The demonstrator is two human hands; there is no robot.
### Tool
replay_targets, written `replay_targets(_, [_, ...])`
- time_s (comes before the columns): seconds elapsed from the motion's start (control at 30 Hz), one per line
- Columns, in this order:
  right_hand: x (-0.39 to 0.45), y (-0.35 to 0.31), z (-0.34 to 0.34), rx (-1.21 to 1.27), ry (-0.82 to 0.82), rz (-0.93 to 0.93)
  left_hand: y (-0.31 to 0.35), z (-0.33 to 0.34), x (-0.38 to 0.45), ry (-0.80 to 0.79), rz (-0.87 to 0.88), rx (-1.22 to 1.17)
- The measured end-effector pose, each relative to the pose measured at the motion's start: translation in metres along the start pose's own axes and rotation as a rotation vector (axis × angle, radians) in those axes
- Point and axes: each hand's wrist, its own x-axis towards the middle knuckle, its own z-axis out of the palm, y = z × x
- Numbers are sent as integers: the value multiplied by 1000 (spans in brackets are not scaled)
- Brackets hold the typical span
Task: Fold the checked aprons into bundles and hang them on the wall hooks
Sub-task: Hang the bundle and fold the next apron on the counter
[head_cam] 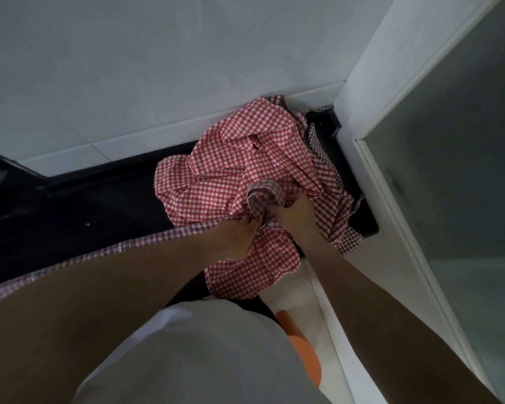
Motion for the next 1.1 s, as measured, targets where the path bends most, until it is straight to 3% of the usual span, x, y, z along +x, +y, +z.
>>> replay_targets(0.13, [3,2,-13,112,-27,65,0,0,1,30,-11,1])
replay_targets(0.3, [0,-7,-45,346,-339,307,2,4,-2,112,11,-40])
replay_targets(0.47, [-1,-6,-61,501,-565,391,9,4,2,20,-21,11])
replay_targets(0.53, [-8,-7,-55,441,-638,363,12,0,4,-26,-65,-6])
replay_targets(0.6, [-15,-7,-40,207,-593,284,11,0,5,-58,-77,-35])
replay_targets(0.67, [-22,-4,-18,-12,-423,183,7,4,7,-77,-69,-85])
replay_targets(0.8, [-27,7,-2,-106,-55,-138,7,-2,6,-113,-83,-100])
replay_targets(0.9, [-17,13,-19,-220,-40,-347,5,-7,1,-139,-58,-149])
replay_targets(1.0, [1,11,-47,-180,-88,-186,-1,-5,-1,-141,-68,-236])
replay_targets(1.1, [2,3,-52,107,-147,54,0,-10,-4,-167,-105,-375])
